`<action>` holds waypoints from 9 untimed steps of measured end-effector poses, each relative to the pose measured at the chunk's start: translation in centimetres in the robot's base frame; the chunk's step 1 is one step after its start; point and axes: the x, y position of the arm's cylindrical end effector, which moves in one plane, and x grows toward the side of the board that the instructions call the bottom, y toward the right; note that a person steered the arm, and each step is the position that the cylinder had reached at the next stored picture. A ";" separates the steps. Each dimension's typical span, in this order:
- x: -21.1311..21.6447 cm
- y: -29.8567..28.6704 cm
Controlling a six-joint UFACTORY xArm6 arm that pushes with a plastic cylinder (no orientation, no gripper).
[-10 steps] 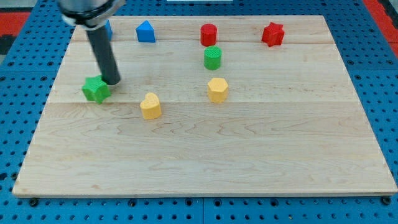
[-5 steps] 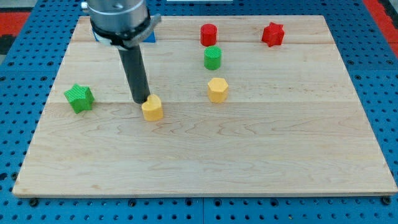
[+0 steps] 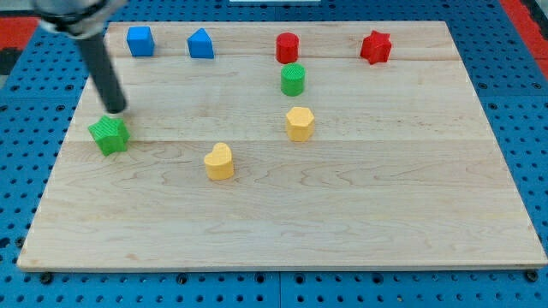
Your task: Push the green star towards the yellow heart
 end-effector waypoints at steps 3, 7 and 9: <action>5.1 0.1; 5.1 3.0; 5.1 5.0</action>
